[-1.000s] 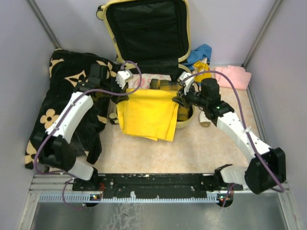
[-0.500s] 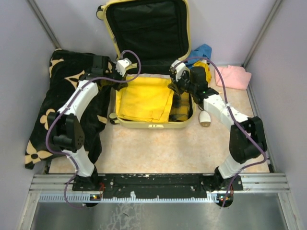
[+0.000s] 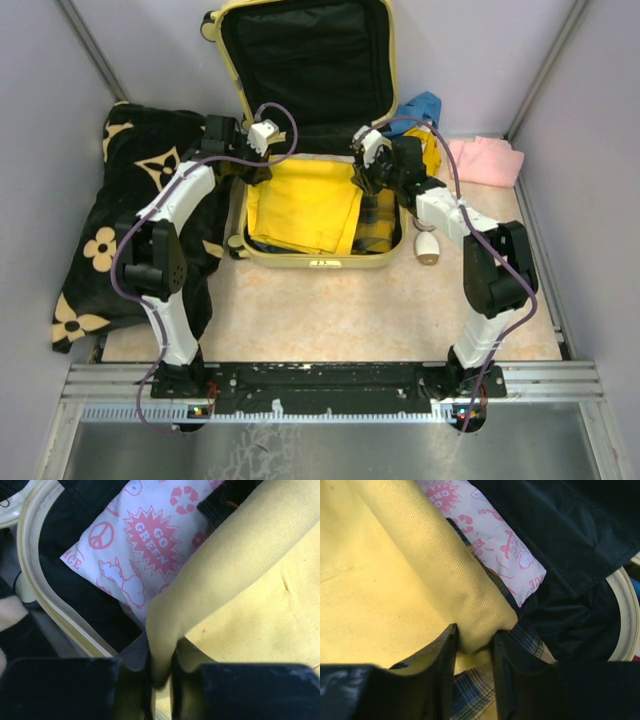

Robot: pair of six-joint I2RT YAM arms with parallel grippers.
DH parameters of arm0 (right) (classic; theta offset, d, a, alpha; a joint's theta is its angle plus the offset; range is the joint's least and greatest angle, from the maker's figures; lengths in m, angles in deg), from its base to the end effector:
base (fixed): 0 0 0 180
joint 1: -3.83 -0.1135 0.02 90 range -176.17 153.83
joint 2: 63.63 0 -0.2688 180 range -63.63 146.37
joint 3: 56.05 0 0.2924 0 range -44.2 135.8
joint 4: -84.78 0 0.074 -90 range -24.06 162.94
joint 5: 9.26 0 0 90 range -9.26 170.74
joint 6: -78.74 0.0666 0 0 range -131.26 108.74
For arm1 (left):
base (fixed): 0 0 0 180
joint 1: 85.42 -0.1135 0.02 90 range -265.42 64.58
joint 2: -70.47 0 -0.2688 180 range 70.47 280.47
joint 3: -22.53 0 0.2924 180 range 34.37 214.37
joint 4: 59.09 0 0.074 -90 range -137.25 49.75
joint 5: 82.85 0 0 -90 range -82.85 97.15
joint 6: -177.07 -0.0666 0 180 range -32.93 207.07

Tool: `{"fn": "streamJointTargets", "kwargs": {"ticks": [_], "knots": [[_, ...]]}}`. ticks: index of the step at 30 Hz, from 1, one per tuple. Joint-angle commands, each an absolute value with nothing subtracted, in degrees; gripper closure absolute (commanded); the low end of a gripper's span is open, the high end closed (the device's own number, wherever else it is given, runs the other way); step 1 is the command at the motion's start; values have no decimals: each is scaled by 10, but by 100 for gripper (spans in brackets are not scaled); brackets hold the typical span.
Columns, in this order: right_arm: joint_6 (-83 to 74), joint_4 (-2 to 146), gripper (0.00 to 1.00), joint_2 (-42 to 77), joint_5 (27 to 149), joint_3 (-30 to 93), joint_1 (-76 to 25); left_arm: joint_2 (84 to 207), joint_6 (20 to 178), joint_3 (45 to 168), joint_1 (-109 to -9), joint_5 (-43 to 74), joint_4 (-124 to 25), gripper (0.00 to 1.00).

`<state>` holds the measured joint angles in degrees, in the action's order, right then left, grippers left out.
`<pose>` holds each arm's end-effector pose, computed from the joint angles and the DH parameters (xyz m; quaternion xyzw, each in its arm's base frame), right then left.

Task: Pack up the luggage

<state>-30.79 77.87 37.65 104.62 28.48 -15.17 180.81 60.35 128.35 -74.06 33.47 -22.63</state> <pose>0.4414 0.1805 0.2387 -0.3771 0.7357 0.1707 0.5361 0.4901 -0.1286 0.2548 0.3783 0.8067 -0.1513 0.4280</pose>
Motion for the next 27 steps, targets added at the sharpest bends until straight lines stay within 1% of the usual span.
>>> {"fn": "streamJointTargets", "kwargs": {"ticks": [1,2,3,5,6,7,8,10,12,14,18,23,27], "knots": [[-318,743,55,381,1024,349,-130,1810,630,1348,-752,338,-233,71],[-310,724,42,376,1025,360,-128,1802,636,1357,-753,328,-228,60],[-305,709,34,369,1025,370,-126,1792,639,1363,-753,318,-225,50],[-297,681,25,353,1029,388,-121,1766,635,1364,-755,307,-224,34],[-294,666,23,346,1029,398,-118,1753,630,1360,-757,298,-226,28],[-288,652,21,339,1030,407,-117,1739,621,1356,-757,292,-227,26],[-283,635,20,333,1031,417,-116,1726,608,1350,-757,290,-225,25],[-272,605,28,324,1050,433,-114,1704,575,1333,-757,301,-220,27],[-253,592,37,320,1079,439,-119,1697,546,1327,-757,344,-201,36],[-234,579,46,330,1089,447,-130,1707,547,1330,-756,364,-189,43],[-215,566,49,372,1092,470,-160,1755,575,1348,-750,391,-207,45],[-207,568,58,454,1085,496,-167,1835,566,1376,-729,385,-203,50],[-213,565,59,522,1072,508,-166,1875,567,1364,-726,359,-212,50]]}}
